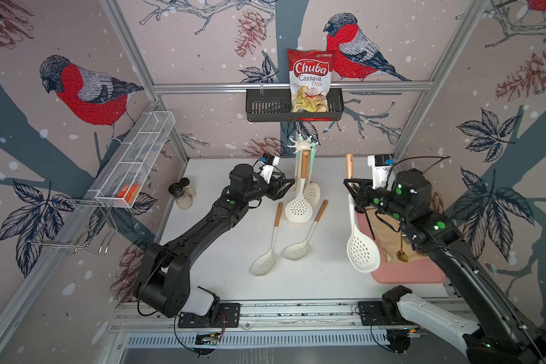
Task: Hang the skimmer on the kitchen utensil rack
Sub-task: Adjust the rack at the center of the board.
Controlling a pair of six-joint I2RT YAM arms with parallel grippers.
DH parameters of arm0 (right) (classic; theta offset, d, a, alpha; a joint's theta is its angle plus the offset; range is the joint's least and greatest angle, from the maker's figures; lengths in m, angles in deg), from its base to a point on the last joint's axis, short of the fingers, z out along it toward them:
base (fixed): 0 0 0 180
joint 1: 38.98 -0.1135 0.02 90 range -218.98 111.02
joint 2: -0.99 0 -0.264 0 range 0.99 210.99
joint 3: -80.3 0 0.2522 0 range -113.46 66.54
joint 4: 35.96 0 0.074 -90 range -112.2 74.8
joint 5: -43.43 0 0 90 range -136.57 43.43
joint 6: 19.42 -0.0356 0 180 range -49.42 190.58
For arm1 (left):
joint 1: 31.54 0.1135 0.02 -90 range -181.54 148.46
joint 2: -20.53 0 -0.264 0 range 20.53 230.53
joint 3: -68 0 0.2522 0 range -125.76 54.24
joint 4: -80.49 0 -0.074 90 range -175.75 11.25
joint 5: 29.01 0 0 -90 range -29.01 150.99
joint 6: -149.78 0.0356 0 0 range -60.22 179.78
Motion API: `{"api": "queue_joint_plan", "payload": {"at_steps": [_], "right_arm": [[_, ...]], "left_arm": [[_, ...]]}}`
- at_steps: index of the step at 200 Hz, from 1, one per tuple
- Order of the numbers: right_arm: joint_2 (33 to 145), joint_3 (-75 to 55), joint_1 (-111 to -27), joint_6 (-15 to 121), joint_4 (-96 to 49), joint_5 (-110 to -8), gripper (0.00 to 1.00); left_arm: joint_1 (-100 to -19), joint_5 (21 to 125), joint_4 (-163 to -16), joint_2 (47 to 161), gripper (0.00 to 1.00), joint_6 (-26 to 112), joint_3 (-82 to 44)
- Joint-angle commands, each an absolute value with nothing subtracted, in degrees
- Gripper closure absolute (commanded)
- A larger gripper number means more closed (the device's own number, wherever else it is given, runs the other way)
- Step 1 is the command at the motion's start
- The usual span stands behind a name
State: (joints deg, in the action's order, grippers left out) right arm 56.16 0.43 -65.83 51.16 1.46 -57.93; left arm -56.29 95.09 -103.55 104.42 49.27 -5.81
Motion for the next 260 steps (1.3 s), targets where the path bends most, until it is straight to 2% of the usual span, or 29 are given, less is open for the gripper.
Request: {"api": "queue_joint_plan", "payload": {"at_steps": [1, 88, 113, 149, 177, 194, 211, 241, 260], "right_arm": [[56.25, -0.26, -65.80, 51.36, 1.27, -59.19, 1.00], [56.47, -1.61, -65.62, 51.42, 2.91, -59.30, 1.00], [56.88, -2.27, -65.63, 51.66, 3.38, -59.41, 1.00], [57.24, -2.35, -65.68, 51.53, 3.46, -59.72, 1.00], [57.33, -2.08, -65.68, 51.46, 3.38, -59.93, 1.00], [57.32, -1.85, -65.72, 51.38, 3.37, -59.92, 1.00], [57.32, -1.72, -65.74, 51.38, 3.33, -60.11, 1.00], [57.32, -1.41, -65.68, 51.45, 3.30, -60.09, 1.00], [57.15, -1.09, -65.65, 51.68, 3.37, -59.92, 1.00]], "left_arm": [[-55.97, 100.93, -109.98, 106.65, 0.39, 50.29, -7.27], [-55.84, 105.54, -117.05, 114.76, 0.46, 47.13, -10.61], [-55.84, 107.52, -119.97, 117.16, 0.52, 45.30, -11.33], [-55.80, 109.46, -122.36, 120.75, 0.55, 43.56, -13.26], [-55.87, 110.55, -123.10, 123.44, 0.54, 42.97, -15.09], [-55.87, 110.77, -123.19, 124.87, 0.46, 42.91, -16.03], [-55.88, 111.41, -123.51, 126.34, 0.44, 42.56, -16.88], [-55.84, 112.75, -125.83, 128.10, 0.55, 40.91, -17.17], [-55.86, 112.44, -126.70, 128.21, 0.59, 40.56, -16.71]]}}
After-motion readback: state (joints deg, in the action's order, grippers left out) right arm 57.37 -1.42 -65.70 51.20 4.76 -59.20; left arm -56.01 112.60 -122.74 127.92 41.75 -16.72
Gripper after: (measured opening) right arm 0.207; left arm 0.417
